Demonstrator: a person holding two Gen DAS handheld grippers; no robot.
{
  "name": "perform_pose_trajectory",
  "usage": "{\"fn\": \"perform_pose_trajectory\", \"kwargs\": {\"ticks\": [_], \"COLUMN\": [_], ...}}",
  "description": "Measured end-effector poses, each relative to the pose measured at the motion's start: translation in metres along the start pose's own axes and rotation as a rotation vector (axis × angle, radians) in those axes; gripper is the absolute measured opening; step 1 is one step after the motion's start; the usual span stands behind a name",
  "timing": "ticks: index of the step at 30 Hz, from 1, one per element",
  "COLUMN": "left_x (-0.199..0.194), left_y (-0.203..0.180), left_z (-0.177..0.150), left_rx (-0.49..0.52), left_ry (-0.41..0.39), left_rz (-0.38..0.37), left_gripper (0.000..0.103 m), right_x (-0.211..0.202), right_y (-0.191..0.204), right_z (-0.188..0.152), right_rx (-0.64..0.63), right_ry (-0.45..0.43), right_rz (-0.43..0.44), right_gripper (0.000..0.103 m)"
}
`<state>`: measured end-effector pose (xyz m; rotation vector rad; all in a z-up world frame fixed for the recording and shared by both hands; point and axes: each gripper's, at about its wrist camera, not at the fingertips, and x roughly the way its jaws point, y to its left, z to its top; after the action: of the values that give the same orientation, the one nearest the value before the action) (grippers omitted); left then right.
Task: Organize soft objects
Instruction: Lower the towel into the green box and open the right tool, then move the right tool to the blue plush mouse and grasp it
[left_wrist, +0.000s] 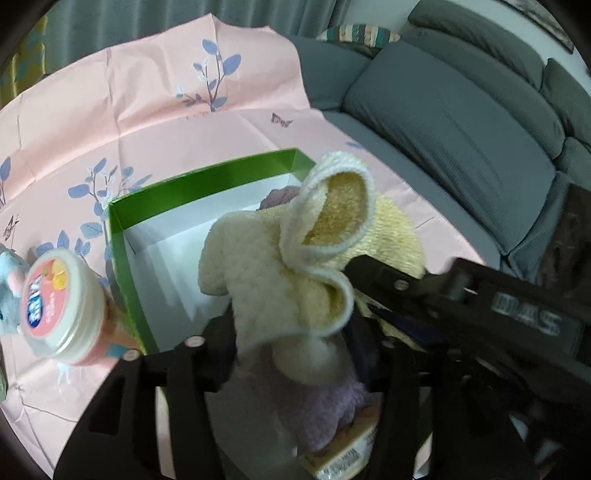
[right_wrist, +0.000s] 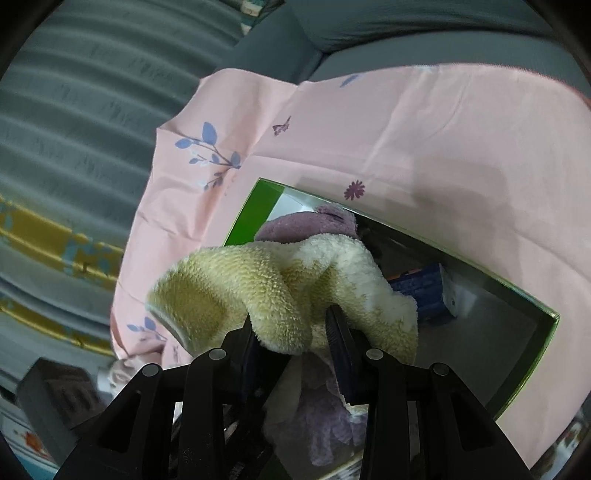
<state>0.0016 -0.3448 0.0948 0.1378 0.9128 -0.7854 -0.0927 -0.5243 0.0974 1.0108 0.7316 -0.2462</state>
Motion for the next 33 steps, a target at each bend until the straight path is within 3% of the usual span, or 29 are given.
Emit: {"fn": "perform_pose_trajectory", "kwargs": {"ticks": [4,6,8,13,15,22,25,27,33], "left_x": [-0.013,-0.027,-0.040,-0.078,-0.095,-0.134,-0.154,-0.164,-0.183], "left_y": [0.001,0.004,0.008,0.031,0.040,0.086,0.112,0.130,0.186], "left_z": [-0.002,-0.005,-0.010,-0.025,-0.034,-0.064,-0.080,-0.091,-0.129], "left_rx": [-0.010,-0.021,-0.027,-0.128,-0.145,-0.231,-0.279,-0.309,-0.416], "left_ry": [0.002,-0.032,-0.053,-0.094,-0.121,-0.140,-0.165,-0.172,-0.140], "left_rz": [0.010,-0.006,0.002,-0.031,-0.018,0.103,0.174,0.221,0.339], "left_gripper": [0.061,0.070,0.072,0.075,0.082,0.082,0.084,0.092,0.092], "right_x": [-0.002,-0.005,-0.007,-0.017,-0.023,-0.037,-0.038,-0.036,-0.026], "right_y": [-0.003,0.006,0.012,0.020,0.028,0.058,0.072,0.083,0.112], "right_z": [-0.001,-0.004,-0.006,-0.007,-0.010,-0.024,-0.030,-0.036,-0.056], "right_rx": [0.036,-0.006,-0.047,-0.073,-0.100,-0.202,-0.243,-0.274,-0.367], "right_ry": [0.008,-0.008,-0.014,-0.054,-0.086,-0.147,-0.142,-0.141,-0.105], "right_rz": [0.008,0.000,-0.013,-0.023,-0.012,0.014,0.027,0.029,0.043], "right_gripper": [0.038,0.038,0.038,0.039,0.052,0.066,0.067,0.072,0.083]}}
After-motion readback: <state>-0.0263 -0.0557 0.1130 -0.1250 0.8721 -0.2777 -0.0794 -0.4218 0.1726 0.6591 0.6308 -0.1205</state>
